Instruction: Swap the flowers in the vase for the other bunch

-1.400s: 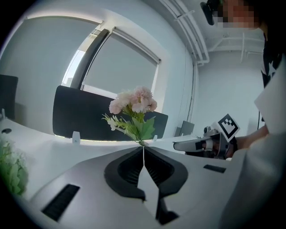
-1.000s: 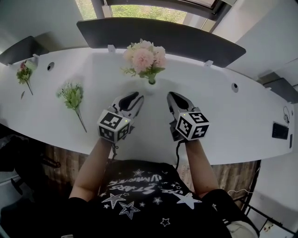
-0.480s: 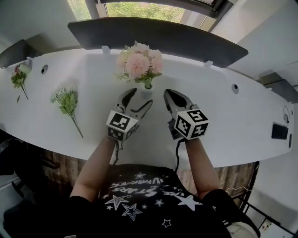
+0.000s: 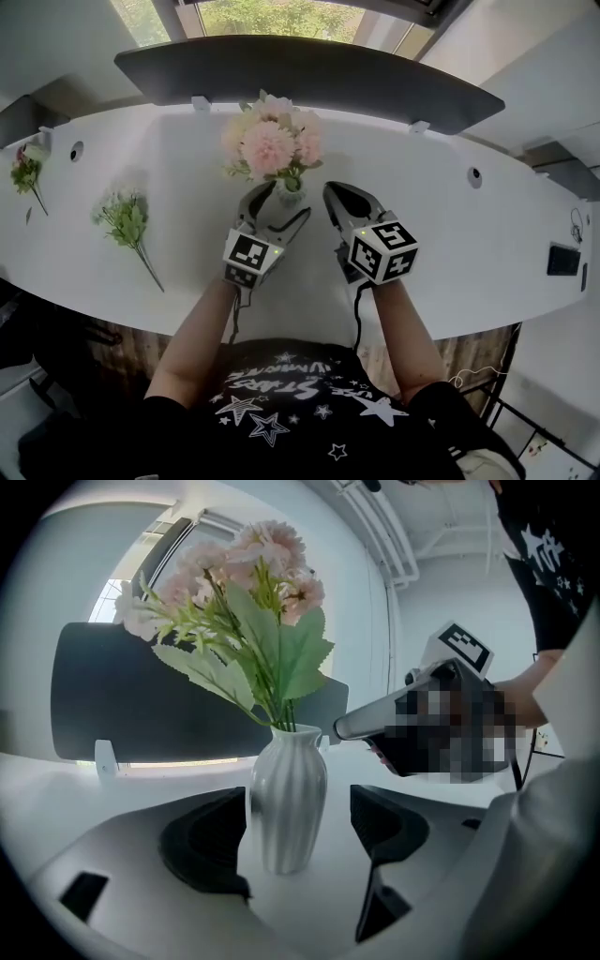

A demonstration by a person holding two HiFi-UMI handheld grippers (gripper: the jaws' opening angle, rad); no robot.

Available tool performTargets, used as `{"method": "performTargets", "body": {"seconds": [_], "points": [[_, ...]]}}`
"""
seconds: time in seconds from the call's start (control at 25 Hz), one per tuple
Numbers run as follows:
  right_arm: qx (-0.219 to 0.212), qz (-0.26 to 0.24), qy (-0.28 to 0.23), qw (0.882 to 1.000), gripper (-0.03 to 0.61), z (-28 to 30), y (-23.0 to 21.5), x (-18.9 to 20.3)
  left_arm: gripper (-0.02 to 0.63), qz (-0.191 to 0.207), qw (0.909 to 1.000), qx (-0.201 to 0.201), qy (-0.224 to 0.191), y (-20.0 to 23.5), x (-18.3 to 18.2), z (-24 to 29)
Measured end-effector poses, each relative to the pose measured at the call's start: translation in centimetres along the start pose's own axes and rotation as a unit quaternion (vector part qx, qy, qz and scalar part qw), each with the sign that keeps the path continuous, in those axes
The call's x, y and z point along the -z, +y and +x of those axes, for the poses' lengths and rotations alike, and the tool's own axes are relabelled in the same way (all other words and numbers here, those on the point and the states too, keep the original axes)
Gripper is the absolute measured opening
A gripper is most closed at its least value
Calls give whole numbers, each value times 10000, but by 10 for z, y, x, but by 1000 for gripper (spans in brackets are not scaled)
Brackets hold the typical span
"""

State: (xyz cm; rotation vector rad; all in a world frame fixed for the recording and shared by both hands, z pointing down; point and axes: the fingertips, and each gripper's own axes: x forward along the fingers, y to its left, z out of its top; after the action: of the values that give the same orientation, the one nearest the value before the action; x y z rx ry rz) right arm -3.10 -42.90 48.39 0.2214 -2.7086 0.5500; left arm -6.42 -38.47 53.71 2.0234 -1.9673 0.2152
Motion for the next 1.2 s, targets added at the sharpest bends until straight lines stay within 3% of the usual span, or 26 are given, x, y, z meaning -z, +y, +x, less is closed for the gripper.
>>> {"method": "performTargets", "body": {"seconds": [0.32, 0.48, 0.76, 0.92, 1.2], "points": [[-1002, -59, 310, 9945, 3, 9, 21, -2, 334, 56, 10000, -25, -60, 7, 3, 7], [-1285, -273, 334, 9908, 3, 14, 29, -11, 323, 20, 10000, -52, -61, 10, 4, 9], [-1596, -351, 388, 9858, 34, 21, 38, -19, 281, 217, 9997, -22, -130, 11, 2, 9], [-1758, -429, 521, 9821, 140, 29, 45, -15, 278, 249, 9996, 11, -130, 11, 3, 9], [-1793, -651, 556, 9801, 147, 41, 52, -13, 278, 218, 9996, 81, -148, 10, 2, 8]]}}
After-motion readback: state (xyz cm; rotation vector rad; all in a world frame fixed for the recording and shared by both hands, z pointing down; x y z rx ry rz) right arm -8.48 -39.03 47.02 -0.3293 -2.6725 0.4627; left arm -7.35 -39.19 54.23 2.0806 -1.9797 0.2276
